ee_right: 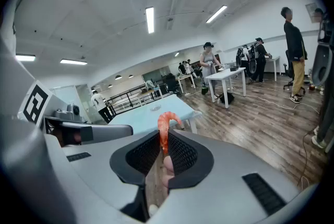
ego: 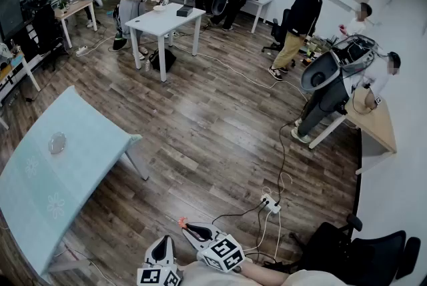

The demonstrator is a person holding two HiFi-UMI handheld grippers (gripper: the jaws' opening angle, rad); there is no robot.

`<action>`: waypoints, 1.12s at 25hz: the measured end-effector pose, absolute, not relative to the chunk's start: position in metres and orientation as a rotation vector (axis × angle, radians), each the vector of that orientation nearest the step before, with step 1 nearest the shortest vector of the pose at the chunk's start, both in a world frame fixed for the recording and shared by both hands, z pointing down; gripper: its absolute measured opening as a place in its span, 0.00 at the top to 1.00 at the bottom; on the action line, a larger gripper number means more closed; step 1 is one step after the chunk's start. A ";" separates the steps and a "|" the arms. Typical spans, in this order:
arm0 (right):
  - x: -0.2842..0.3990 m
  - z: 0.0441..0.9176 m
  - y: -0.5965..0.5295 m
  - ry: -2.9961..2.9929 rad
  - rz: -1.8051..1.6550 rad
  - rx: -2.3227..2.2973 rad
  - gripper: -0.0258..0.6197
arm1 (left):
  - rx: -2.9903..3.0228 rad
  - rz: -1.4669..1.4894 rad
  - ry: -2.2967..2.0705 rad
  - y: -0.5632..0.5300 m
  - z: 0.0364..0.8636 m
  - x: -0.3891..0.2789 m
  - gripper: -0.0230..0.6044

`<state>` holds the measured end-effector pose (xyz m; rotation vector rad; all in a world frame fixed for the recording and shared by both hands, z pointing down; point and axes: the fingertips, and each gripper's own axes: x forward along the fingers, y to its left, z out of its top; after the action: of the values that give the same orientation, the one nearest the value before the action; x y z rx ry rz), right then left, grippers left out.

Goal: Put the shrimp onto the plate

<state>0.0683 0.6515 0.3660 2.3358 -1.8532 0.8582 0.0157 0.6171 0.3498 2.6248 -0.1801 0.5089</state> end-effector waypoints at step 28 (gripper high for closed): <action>0.034 0.347 0.610 -2.273 0.674 2.030 0.86 | 2.640 0.348 -0.648 0.592 0.356 -0.024 0.95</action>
<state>0.0338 0.6103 0.3474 2.0301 -2.2731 0.6742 -0.0244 0.5919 0.3556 2.6404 -0.6483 0.3482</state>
